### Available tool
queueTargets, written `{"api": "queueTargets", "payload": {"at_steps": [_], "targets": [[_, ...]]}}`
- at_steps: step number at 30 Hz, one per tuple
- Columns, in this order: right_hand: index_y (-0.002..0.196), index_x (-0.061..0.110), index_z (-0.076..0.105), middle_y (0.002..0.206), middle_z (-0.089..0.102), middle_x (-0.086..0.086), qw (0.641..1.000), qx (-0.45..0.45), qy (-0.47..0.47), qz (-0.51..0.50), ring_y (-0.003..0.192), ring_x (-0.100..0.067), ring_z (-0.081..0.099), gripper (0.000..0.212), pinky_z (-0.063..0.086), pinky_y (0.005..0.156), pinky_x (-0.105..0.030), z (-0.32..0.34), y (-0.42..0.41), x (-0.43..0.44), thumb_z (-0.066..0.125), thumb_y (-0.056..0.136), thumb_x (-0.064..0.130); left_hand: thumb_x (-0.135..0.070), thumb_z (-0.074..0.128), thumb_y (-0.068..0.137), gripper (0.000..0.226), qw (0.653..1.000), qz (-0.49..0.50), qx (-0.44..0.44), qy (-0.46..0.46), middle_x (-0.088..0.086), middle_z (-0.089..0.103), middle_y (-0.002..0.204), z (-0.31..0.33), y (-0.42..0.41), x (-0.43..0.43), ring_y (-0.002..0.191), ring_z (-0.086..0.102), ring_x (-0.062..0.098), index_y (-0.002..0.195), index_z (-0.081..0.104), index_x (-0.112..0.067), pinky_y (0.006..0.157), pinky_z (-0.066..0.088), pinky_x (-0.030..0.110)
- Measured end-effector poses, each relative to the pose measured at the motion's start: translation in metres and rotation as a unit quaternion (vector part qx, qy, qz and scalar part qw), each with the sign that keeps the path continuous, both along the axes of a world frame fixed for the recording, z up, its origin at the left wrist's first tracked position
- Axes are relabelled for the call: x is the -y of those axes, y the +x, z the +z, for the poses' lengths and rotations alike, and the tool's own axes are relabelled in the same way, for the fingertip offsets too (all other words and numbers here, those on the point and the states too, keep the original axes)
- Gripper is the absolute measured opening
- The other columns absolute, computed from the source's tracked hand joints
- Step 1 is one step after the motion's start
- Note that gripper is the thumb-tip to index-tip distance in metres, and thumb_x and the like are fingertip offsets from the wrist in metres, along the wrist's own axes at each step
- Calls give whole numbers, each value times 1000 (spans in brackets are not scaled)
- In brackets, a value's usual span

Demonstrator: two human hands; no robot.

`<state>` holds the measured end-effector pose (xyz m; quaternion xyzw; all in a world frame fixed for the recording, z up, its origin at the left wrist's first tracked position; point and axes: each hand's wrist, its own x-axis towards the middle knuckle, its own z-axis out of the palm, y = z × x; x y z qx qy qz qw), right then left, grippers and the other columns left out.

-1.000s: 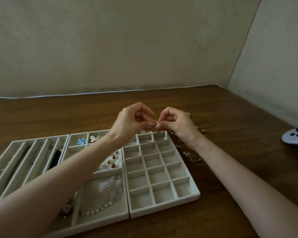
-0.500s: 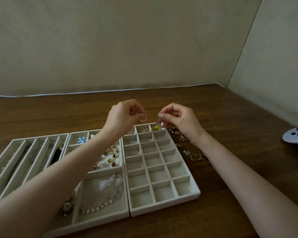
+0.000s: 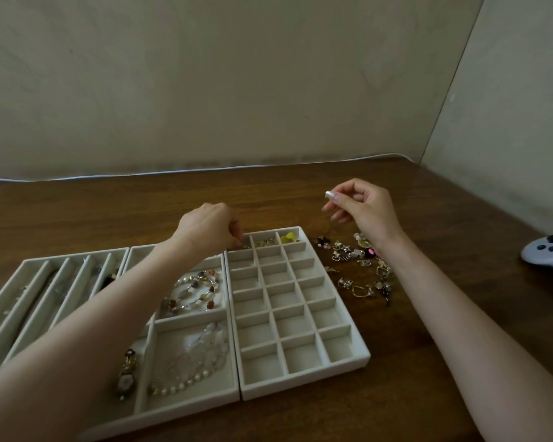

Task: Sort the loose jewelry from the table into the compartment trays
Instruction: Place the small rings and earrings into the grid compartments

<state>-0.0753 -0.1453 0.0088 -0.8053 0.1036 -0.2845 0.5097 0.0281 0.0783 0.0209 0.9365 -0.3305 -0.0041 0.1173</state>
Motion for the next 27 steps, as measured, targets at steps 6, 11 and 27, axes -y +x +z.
{"api": "queueTargets", "payload": {"at_steps": [6,11,27], "targets": [[92,16,66,89,68,3,985,-93,-131,-68,74,-9,63,5,48,64,-18,3,-5,20,64,88,16,-21,66,85,7,998,12,47,30,-5,62,92,-2,-2,1,87,58,15,82,63,-26,62,39,25],[95,20,69,107,63,4,946,-231,-207,-97,99,-9,53,12,41,86,-29,5,-11,38,66,86,12,-15,61,85,6,995,16,74,-61,-4,62,94,-5,0,3,86,56,16,87,65,-19,63,40,27],[102,20,70,123,62,-2,937,-256,-198,-129,118,-18,53,15,40,87,-30,5,-14,50,62,89,18,-23,59,90,11,973,-206,7,-107,-4,61,100,-10,-19,63,90,58,11,98,62,-17,81,51,30]]}}
